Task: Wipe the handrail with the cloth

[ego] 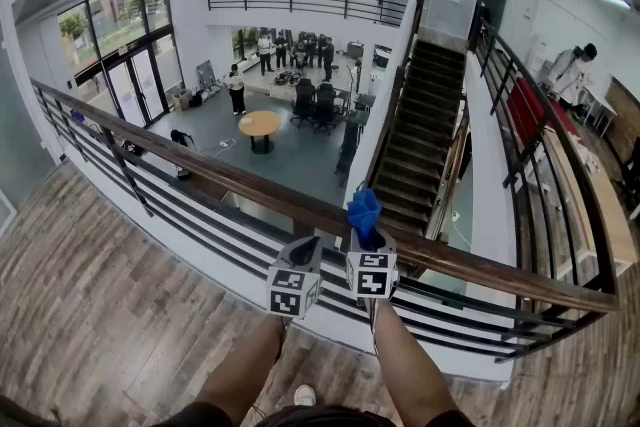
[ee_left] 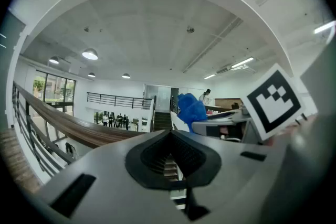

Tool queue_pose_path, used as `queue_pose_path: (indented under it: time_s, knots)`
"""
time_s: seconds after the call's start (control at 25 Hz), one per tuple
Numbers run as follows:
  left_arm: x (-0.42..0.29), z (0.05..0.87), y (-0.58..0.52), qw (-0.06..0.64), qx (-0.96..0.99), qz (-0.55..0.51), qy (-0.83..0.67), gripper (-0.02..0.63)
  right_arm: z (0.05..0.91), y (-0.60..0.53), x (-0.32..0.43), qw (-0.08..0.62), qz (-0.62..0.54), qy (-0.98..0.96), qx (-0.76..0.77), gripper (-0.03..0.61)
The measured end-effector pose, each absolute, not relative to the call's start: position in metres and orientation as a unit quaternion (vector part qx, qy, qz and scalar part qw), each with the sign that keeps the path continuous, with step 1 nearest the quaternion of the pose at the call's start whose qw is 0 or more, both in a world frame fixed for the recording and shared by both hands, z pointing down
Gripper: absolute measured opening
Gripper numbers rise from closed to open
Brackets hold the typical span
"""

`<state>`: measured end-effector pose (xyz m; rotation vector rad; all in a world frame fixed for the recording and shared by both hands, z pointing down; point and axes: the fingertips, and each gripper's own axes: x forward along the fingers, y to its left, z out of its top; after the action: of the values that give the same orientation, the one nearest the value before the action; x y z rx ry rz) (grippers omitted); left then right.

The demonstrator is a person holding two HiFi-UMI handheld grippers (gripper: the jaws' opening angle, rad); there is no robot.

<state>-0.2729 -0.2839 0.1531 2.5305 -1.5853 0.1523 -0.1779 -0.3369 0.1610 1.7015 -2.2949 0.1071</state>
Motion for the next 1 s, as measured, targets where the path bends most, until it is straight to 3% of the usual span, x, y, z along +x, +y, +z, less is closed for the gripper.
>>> queue_pose_path:
  time_s: [0.48,0.76,1.0]
  knots:
    - [-0.320,0.164,-0.272,0.092,0.837,0.045,-0.538,0.004,0.191,-0.385,-0.227,0.298,0.058,-0.762,0.572,0.123]
    - [-0.308,0.181,-0.273,0.101,0.839,0.055,-0.532,0.005,0.198,-0.389,-0.217,0.282,0.057,-0.771,0.568,0.172]
    - [-0.296,0.188,-0.269,0.104,0.842,0.061,-0.526,0.003,0.189,-0.385,-0.212,0.256,0.030,-0.780,0.571,0.175]
